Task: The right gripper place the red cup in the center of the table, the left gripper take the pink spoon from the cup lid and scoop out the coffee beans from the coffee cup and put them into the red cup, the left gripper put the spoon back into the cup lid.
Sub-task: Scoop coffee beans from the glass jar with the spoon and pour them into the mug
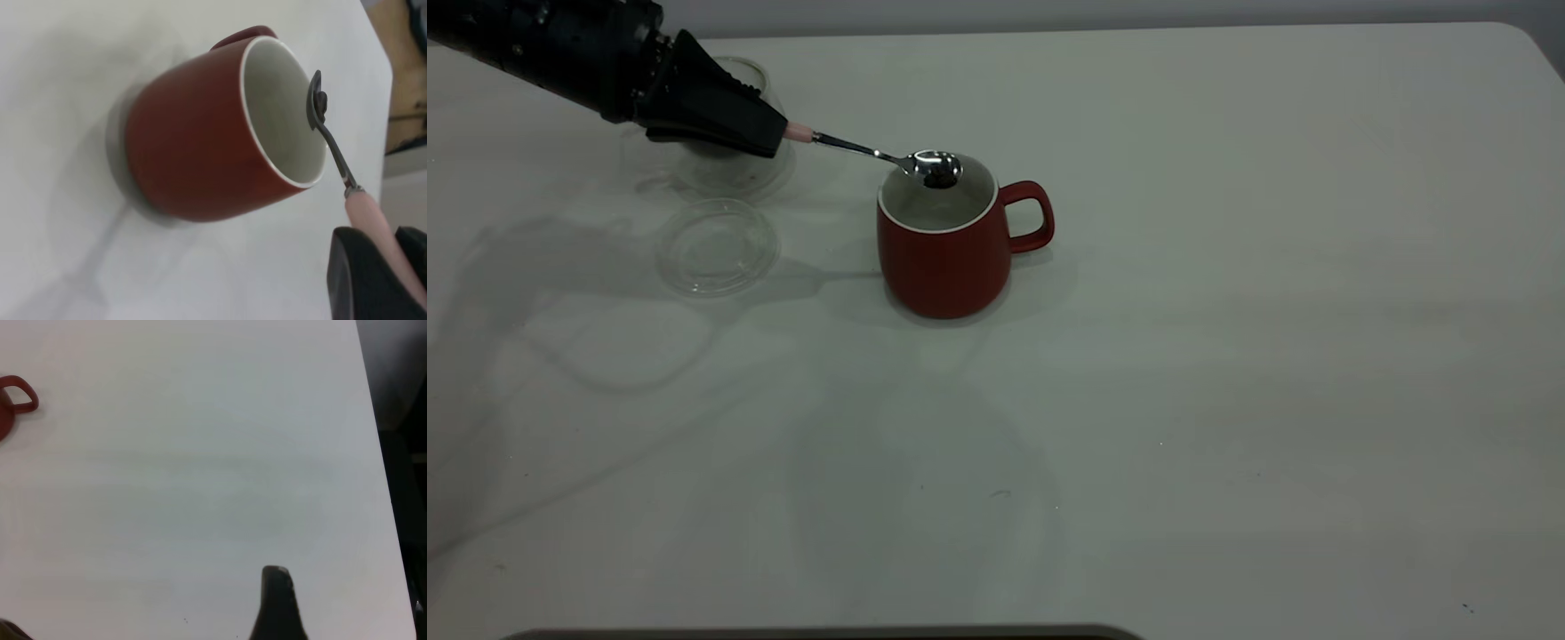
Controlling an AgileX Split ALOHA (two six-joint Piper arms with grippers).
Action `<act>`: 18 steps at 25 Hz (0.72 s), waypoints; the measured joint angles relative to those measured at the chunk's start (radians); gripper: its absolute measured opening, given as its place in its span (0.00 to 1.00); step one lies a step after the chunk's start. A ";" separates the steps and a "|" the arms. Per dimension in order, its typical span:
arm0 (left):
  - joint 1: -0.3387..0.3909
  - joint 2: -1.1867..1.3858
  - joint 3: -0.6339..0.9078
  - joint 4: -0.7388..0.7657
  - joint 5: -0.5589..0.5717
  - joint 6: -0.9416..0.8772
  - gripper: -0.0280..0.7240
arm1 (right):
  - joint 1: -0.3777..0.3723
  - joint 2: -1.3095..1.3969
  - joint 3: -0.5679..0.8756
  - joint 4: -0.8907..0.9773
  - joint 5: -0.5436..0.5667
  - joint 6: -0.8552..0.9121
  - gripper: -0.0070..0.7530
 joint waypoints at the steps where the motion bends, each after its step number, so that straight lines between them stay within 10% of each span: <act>1: 0.000 0.000 0.000 0.000 0.000 0.030 0.19 | 0.000 0.000 0.000 0.000 0.000 0.000 0.79; 11: -0.011 0.000 0.000 -0.028 -0.041 0.244 0.19 | 0.000 0.000 0.000 0.000 0.000 0.000 0.79; 18: 0.054 -0.044 -0.008 -0.018 -0.004 -0.007 0.19 | 0.000 0.000 0.000 0.000 0.000 0.000 0.79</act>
